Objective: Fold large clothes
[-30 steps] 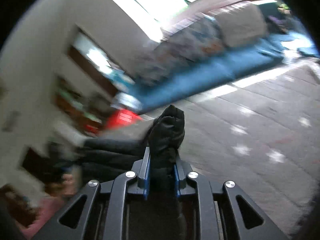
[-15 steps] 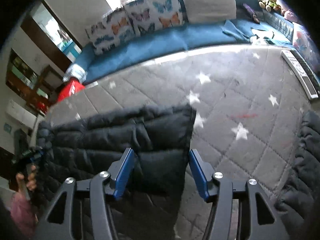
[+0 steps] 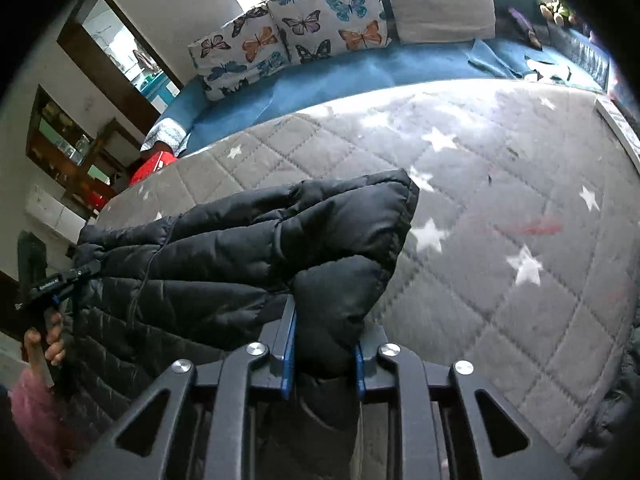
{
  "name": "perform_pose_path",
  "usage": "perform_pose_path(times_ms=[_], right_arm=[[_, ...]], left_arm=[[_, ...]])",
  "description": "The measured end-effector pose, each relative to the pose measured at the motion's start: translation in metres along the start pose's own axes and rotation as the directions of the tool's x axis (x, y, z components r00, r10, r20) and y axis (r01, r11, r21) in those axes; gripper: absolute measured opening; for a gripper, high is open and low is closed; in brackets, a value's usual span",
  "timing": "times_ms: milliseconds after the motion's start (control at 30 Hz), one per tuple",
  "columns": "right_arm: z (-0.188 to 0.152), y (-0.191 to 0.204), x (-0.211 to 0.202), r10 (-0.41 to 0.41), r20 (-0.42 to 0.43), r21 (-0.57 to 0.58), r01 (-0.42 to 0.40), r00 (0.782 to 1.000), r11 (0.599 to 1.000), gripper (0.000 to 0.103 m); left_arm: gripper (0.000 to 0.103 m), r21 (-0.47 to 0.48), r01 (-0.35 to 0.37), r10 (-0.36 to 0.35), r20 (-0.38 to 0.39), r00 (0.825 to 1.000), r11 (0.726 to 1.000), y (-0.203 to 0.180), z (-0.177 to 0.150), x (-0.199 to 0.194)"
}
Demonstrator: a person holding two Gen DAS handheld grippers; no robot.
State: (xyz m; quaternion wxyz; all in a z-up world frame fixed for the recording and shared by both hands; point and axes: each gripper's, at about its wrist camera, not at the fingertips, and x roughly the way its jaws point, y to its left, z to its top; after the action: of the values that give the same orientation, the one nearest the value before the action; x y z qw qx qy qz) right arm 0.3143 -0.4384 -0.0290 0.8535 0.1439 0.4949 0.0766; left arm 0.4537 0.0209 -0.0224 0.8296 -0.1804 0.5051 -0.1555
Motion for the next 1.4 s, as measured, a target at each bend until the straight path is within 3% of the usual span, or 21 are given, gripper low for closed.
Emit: perform_pose_path(times_ms=[133, 200, 400, 567, 633, 700, 800, 933, 1033, 1233, 1300, 1333, 1400], right_arm=[[-0.004, -0.002, 0.005, -0.021, -0.023, -0.027, 0.021, 1.000, 0.999, 0.028], [-0.006, -0.002, -0.002, -0.020, -0.044, -0.006, 0.020, 0.999, 1.000, 0.035], [-0.018, 0.021, -0.047, -0.099, -0.033, -0.065, 0.096, 0.995, 0.993, 0.041], [-0.047, 0.051, -0.096, -0.116, -0.014, -0.156, 0.112, 0.993, 0.981, 0.045], [-0.059, 0.063, -0.112, -0.107, -0.006, -0.189, 0.104, 0.994, 0.976, 0.051], [-0.076, 0.077, -0.126, -0.100, -0.002, -0.227, 0.097, 0.995, 0.969, 0.053], [-0.101, 0.094, -0.134, -0.090, -0.011, -0.276, 0.083, 0.996, 0.957, 0.053], [-0.138, 0.109, -0.129, -0.080, -0.066, -0.327, 0.054, 0.995, 0.943, 0.053], [-0.172, 0.123, -0.112, -0.120, -0.109, -0.391, 0.069, 0.987, 0.918, 0.053], [-0.226, 0.131, -0.071, -0.179, -0.183, -0.475, 0.072, 0.967, 0.877, 0.053], [-0.242, 0.134, -0.064, -0.215, -0.148, -0.522, 0.108, 0.965, 0.846, 0.053], [-0.244, 0.136, -0.066, -0.221, -0.130, -0.535, 0.119, 0.967, 0.837, 0.053], [-0.247, 0.140, -0.075, -0.225, -0.123, -0.537, 0.126, 0.966, 0.834, 0.053]], left_arm=[[0.031, -0.016, -0.036, 0.036, -0.019, 0.999, 0.999, 0.003, -0.006, 0.014], [0.035, -0.030, -0.056, 0.055, -0.031, 0.998, 0.998, 0.002, -0.008, 0.010], [0.035, -0.003, -0.095, 0.096, 0.013, 0.995, 0.995, -0.012, -0.019, -0.040], [0.038, 0.087, -0.078, 0.073, 0.066, 0.995, 0.993, -0.041, -0.051, -0.105], [0.046, 0.125, -0.072, 0.062, 0.079, 0.995, 0.990, -0.053, -0.073, -0.128], [0.061, 0.157, -0.067, 0.054, 0.083, 0.995, 0.985, -0.068, -0.091, -0.143], [0.061, 0.228, -0.054, 0.041, 0.062, 0.997, 0.972, -0.091, -0.136, -0.159], [0.061, 0.329, -0.034, 0.041, -0.014, 0.999, 0.944, -0.112, -0.207, -0.159], [0.061, 0.412, -0.038, 0.065, -0.052, 0.997, 0.910, -0.124, -0.255, -0.152], [0.062, 0.564, -0.103, 0.138, -0.021, 0.990, 0.819, -0.134, -0.342, -0.137], [0.062, 0.603, -0.142, 0.172, 0.008, 0.985, 0.785, -0.134, -0.360, -0.134], [0.062, 0.611, -0.162, 0.185, 0.026, 0.982, 0.775, -0.136, -0.367, -0.136], [0.062, 0.595, -0.153, 0.167, 0.031, 0.985, 0.789, -0.138, -0.373, -0.144]])
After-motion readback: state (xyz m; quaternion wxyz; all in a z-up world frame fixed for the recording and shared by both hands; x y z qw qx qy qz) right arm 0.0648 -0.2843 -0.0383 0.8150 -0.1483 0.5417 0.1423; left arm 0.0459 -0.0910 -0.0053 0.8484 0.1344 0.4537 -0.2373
